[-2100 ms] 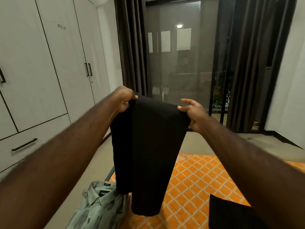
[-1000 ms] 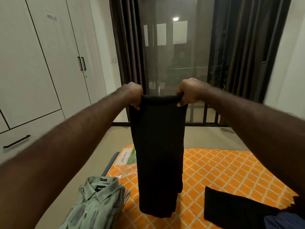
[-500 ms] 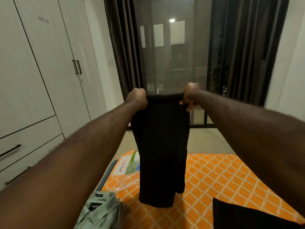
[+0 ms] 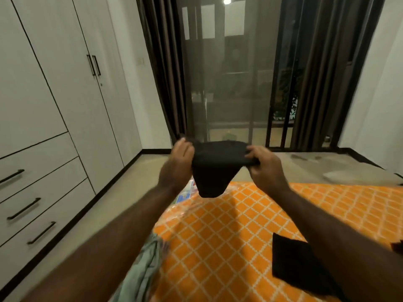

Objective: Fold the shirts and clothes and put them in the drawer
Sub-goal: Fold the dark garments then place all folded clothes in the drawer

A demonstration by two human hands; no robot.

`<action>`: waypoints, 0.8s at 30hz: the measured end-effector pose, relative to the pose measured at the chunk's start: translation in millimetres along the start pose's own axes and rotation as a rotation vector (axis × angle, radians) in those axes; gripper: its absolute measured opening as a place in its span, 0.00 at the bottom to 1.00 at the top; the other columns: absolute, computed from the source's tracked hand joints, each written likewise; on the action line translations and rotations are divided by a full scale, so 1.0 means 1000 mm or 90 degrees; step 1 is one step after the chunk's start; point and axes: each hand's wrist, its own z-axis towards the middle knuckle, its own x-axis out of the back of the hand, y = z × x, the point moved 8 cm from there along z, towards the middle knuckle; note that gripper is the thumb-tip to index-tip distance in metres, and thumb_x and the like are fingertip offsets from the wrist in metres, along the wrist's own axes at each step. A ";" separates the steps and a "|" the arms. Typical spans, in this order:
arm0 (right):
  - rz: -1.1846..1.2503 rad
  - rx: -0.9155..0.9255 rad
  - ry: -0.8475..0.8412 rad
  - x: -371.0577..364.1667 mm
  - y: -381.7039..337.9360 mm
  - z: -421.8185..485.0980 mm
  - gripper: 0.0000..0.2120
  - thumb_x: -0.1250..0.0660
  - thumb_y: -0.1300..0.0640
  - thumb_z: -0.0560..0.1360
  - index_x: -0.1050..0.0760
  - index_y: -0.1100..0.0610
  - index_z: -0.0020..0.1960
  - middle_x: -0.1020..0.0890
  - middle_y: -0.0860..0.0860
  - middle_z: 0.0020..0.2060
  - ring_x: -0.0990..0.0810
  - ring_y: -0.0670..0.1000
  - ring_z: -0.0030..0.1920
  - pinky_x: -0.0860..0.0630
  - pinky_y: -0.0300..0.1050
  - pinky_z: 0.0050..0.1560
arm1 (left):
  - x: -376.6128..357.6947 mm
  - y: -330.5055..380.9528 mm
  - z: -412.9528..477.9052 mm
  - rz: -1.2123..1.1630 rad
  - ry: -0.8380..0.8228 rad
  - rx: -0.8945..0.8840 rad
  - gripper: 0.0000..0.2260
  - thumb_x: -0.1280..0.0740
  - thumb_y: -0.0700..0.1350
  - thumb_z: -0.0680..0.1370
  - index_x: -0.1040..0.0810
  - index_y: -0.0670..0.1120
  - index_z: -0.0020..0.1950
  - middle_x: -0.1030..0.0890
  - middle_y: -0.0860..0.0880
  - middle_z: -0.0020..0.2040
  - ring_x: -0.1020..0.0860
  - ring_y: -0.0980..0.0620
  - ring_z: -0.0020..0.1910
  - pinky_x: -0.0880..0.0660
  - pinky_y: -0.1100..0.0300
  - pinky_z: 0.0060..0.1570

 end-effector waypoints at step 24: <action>-0.268 -0.092 -0.852 -0.128 0.045 -0.292 0.28 0.35 0.67 0.78 0.29 0.49 0.75 0.26 0.51 0.70 0.27 0.56 0.71 0.25 0.50 0.66 | -0.097 0.046 -0.313 0.110 -0.682 -0.033 0.37 0.36 0.39 0.82 0.55 0.53 0.84 0.60 0.49 0.83 0.54 0.43 0.82 0.44 0.46 0.78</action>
